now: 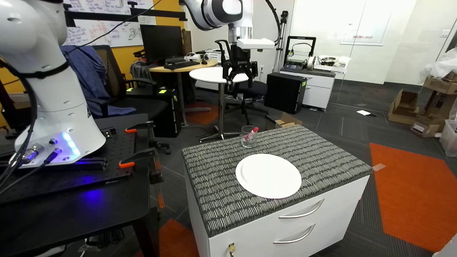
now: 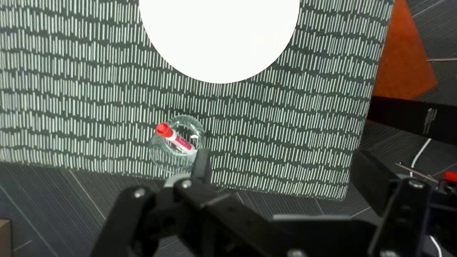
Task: Remove the red marker from the glass cup
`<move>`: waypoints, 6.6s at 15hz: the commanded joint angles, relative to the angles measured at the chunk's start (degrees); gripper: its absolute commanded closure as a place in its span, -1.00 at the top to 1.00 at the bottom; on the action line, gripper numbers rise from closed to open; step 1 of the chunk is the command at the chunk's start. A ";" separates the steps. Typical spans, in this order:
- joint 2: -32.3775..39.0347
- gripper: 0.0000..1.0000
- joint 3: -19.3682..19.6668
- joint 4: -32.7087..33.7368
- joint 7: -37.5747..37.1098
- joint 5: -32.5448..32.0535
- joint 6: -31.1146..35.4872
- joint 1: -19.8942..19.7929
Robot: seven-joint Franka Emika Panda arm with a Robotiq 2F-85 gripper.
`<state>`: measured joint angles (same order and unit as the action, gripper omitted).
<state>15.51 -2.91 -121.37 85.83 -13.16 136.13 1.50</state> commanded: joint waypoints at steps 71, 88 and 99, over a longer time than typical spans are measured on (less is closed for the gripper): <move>40.69 -0.66 5.86 30.92 -9.08 -18.54 12.46 9.36; 26.37 -0.90 6.96 19.61 -18.78 -24.42 12.84 10.89; 17.04 -0.90 9.25 14.30 -37.60 -32.92 10.51 5.90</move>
<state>35.51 6.66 -104.85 53.77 -44.55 148.96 9.43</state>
